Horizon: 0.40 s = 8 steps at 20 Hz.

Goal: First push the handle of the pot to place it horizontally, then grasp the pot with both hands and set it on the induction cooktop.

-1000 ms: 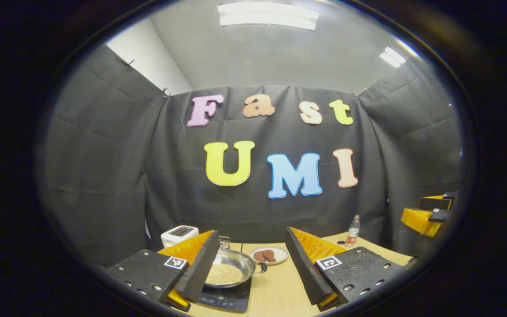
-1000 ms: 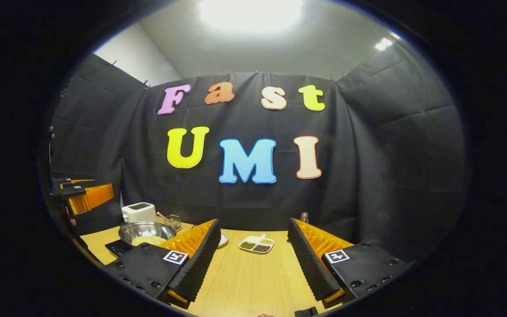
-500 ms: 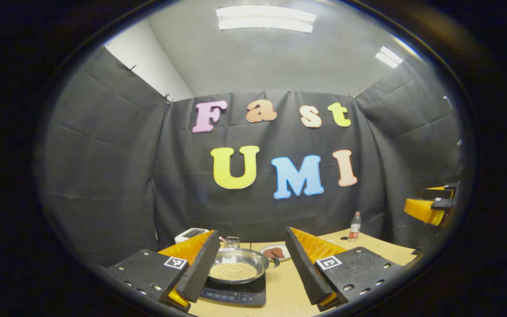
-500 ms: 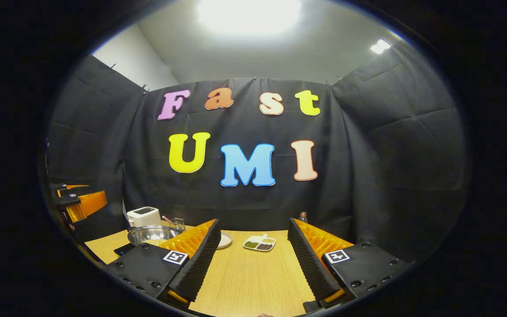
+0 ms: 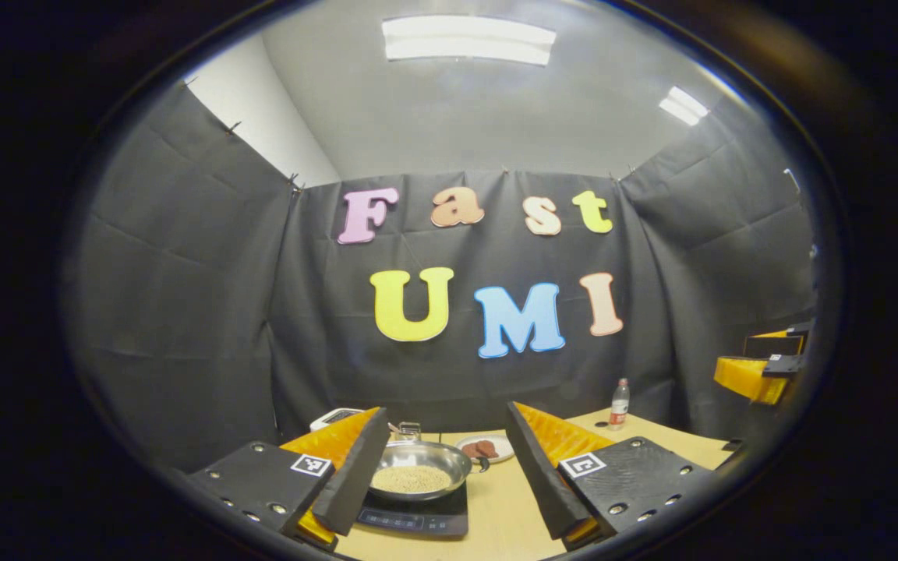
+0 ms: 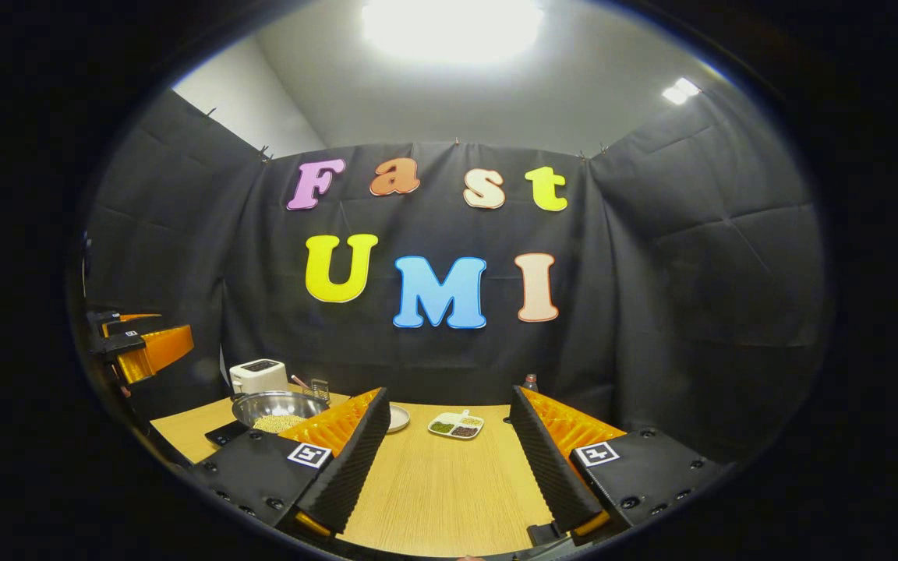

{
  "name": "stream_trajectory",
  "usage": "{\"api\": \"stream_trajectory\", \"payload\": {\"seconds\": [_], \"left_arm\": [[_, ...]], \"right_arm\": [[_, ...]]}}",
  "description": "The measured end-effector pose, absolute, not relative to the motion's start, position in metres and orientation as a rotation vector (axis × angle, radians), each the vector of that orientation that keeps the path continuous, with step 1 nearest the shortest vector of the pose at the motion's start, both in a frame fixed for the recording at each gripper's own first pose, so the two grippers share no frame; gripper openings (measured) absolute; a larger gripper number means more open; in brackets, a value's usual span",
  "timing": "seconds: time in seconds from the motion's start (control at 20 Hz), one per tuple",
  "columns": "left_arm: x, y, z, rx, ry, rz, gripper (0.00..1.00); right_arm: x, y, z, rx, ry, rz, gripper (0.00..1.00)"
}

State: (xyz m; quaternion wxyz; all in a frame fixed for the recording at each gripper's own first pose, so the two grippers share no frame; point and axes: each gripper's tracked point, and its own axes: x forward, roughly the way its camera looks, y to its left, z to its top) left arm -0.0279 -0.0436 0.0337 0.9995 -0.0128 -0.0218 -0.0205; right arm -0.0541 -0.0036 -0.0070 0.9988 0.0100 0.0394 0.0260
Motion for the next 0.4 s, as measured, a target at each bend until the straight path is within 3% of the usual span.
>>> {"api": "stream_trajectory", "payload": {"seconds": [0.05,0.4], "left_arm": [[-0.0286,-0.0453,0.0352,-0.027,-0.046,-0.045,0.88],[-0.0271,-0.0531,0.032,-0.017,-0.035,-0.057,0.9]], "right_arm": [[-0.0553,-0.0042,-0.0077,0.023,0.081,0.051,0.94],[-0.059,-0.005,-0.0138,0.027,0.1,0.051,0.94]]}}
